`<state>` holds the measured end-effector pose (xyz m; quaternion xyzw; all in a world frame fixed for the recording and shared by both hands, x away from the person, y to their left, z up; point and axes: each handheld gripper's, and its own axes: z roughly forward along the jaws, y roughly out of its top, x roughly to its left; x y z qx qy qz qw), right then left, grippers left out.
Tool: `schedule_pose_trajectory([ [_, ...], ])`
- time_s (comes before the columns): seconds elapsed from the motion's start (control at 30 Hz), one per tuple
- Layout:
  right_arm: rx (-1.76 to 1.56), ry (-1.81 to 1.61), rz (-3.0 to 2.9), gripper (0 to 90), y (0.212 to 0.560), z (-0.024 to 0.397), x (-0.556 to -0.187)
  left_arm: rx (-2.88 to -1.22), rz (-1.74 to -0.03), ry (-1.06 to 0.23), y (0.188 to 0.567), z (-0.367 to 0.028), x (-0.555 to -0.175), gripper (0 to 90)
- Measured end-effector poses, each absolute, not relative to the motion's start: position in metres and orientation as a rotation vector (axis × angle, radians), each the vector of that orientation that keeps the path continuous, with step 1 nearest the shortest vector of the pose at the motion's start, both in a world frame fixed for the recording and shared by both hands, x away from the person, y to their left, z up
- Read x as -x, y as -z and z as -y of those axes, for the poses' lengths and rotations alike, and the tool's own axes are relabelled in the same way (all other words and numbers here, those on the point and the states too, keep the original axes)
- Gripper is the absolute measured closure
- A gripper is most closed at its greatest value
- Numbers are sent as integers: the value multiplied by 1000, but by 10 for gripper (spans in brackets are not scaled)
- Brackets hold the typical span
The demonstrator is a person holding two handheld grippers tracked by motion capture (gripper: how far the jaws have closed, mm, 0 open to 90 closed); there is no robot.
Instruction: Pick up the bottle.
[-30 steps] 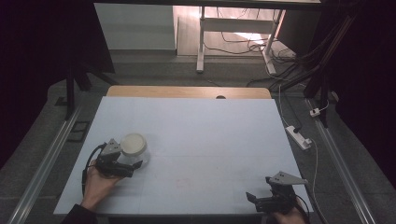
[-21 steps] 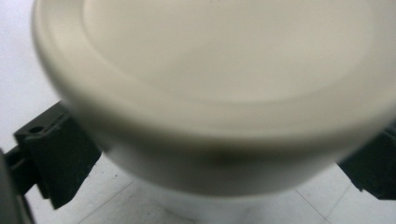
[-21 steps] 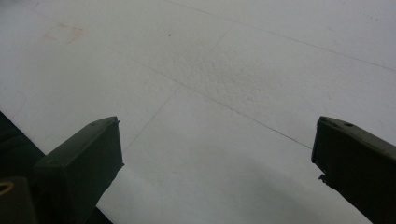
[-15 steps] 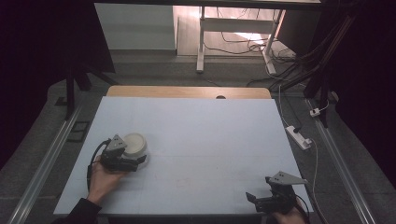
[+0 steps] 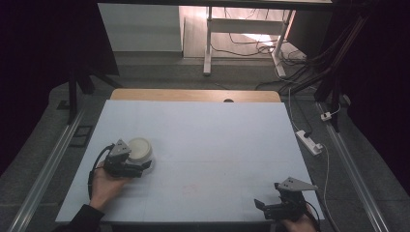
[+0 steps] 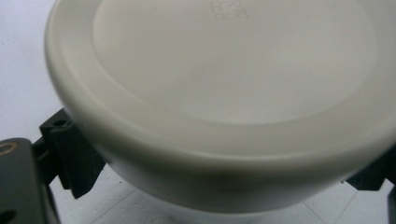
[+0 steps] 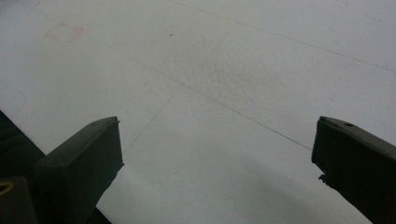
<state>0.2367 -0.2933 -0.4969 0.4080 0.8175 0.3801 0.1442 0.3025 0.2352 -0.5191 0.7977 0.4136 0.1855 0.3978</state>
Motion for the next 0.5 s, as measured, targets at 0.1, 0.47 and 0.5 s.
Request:
schedule_pose_trajectory([
  [0.1,-1176,-1099,-2355,21,497,293,-237,-2031,-1056,-464,517,-235,-303,73],
  [0.47,-1176,-1104,-2356,21,497,294,-237,-2057,-1041,-465,511,-231,-302,74],
  [0.5,-1177,-1104,-2356,21,497,294,-237,-2053,-1038,-467,510,-231,-302,74],
])
